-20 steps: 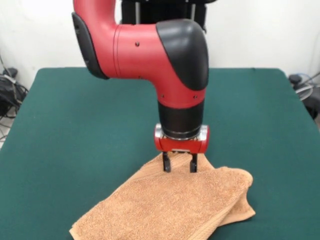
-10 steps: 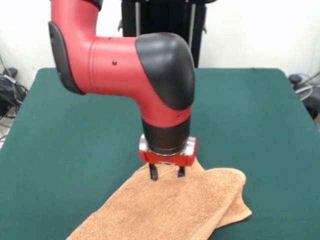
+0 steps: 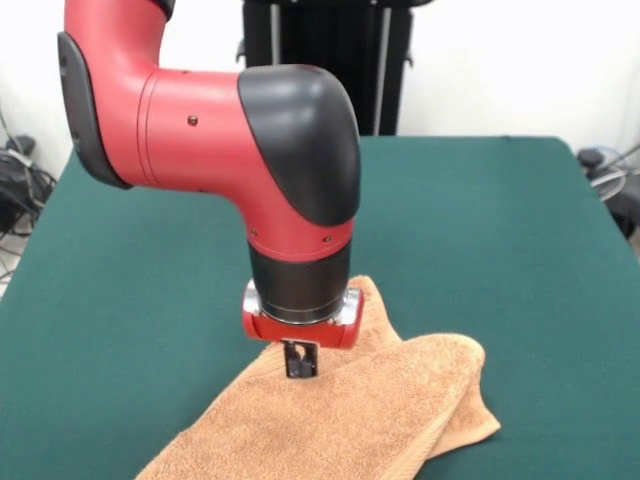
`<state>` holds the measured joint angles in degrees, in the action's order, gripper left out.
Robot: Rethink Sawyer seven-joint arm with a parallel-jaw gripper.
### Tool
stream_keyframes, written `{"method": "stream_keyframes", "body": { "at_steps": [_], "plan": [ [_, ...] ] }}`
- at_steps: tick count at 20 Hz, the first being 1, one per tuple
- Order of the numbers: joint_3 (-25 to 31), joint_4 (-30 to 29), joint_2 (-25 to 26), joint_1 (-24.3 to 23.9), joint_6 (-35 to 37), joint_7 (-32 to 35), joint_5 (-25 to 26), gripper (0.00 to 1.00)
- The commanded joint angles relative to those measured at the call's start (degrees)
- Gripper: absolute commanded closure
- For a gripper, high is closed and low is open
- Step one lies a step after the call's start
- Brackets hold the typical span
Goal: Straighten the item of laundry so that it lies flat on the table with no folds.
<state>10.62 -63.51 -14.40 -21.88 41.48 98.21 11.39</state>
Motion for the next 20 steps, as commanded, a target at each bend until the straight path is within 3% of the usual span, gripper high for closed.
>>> {"method": "stream_keyframes", "body": {
  "at_steps": [1, 13, 20],
  "plan": [
    [6.34, 1.55, 1.34, -0.74, -1.84, -9.84, 3.65, 1.0],
    [6.5, -0.07, 1.06, -1.73, -2.11, -8.48, 2.93, 1.0],
    [6.7, -13.06, -12.18, -8.95, 4.47, -13.44, 2.0, 1.0]
  ]
}}
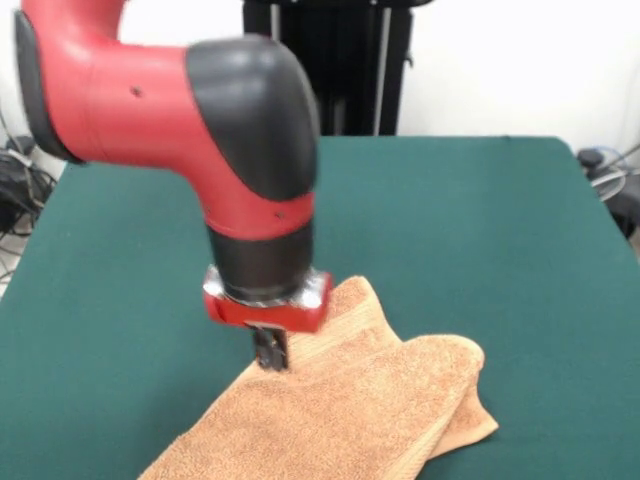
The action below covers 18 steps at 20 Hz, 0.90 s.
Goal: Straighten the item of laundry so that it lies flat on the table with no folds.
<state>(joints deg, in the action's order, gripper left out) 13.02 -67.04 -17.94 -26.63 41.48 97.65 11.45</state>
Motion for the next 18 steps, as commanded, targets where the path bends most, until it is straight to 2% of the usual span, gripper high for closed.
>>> {"method": "stream_keyframes", "body": {
  "at_steps": [1, 4, 9, 13, 14, 18],
  "plan": [
    [4.35, -10.11, -9.69, -4.65, 5.35, -13.05, 1.99, 1.0],
    [5.33, -10.46, -10.33, -5.86, 6.53, -13.74, 2.36, 1.0],
    [7.28, -7.89, -7.3, -6.31, 7.05, -13.71, 3.42, 1.0],
    [8.24, -8.33, -6.93, -6.57, 5.57, -13.07, 3.42, 1.0],
    [8.72, -8.92, -6.97, -6.92, 4.6, -12.8, 3.35, 0.0],
    [9.24, -9.27, -6.84, -7.24, 4.3, -12.47, 2.93, 0.0]
  ]
}}
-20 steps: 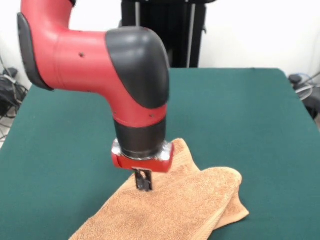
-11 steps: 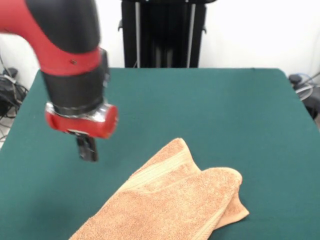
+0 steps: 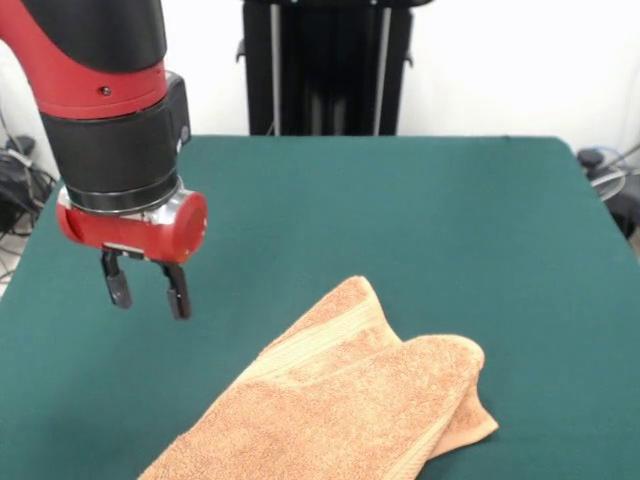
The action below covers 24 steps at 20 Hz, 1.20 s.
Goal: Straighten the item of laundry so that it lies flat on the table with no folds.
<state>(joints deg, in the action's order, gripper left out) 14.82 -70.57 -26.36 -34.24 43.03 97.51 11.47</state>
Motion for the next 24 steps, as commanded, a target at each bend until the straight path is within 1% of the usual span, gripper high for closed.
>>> {"method": "stream_keyframes", "body": {
  "at_steps": [1, 7, 10, 13, 15, 17, 20, 24],
  "plan": [
    [7.5, -5.81, 1.56, 0.31, 2.74, -12.31, 2.99, 0.0],
    [7.9, -4.65, 1.95, 0.34, 5.04, -11.98, 3.07, 0.0],
    [8.19, -4.21, 2.56, 0.22, 4.64, -11.4, 3.24, 0.0],
    [9.47, -3.55, 5.94, -0.85, 1.62, -12.33, 3.81, 0.0],
    [10.07, -4.5, 7.1, -1.34, -2.02, -11.8, 4.5, 0.0],
    [10.06, -3.77, 8.45, -1.27, -3.43, -11.57, 5.44, 0.0],
    [9.72, -1.56, 10.71, -1.06, -2.41, -11.64, 5.94, 0.0],
    [9.18, 0.31, 12.23, -0.89, -2.28, -11.04, 7.21, 0.0]
  ]
}}
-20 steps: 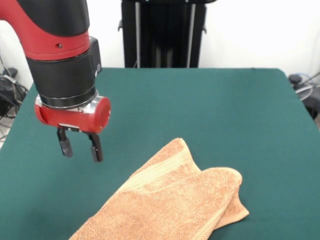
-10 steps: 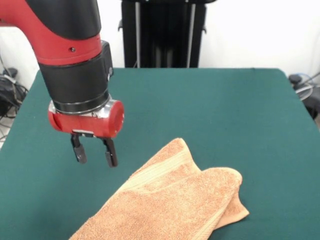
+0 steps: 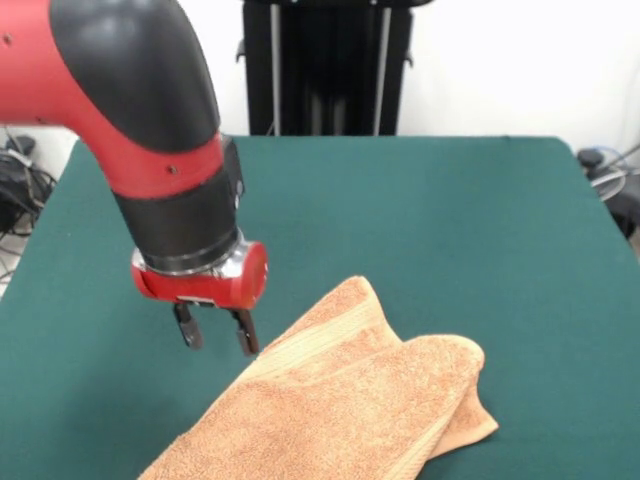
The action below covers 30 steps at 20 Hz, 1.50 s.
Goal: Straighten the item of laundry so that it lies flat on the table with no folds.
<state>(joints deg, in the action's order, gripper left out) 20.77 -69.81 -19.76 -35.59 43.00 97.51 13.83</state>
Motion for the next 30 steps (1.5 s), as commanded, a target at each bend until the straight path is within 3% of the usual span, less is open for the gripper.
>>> {"method": "stream_keyframes", "body": {
  "at_steps": [1, 9, 19, 23, 30],
  "plan": [
    [3.35, -0.4, 5.84, 0.31, -2.01, -11.05, 5.09, 0.0],
    [3.64, 0.61, 5.27, 0.84, 2.7, -10.06, 6.49, 0.0],
    [3.72, 0.67, 6.08, 0.91, 1.72, -8.3, 6.75, 0.0],
    [6.6, -6.21, 5.61, -1.33, -4.78, -2.51, 3.08, 0.0],
    [8.61, -23.09, -4.7, -0.87, -15.01, 11.51, -2.29, 0.0]
  ]
}}
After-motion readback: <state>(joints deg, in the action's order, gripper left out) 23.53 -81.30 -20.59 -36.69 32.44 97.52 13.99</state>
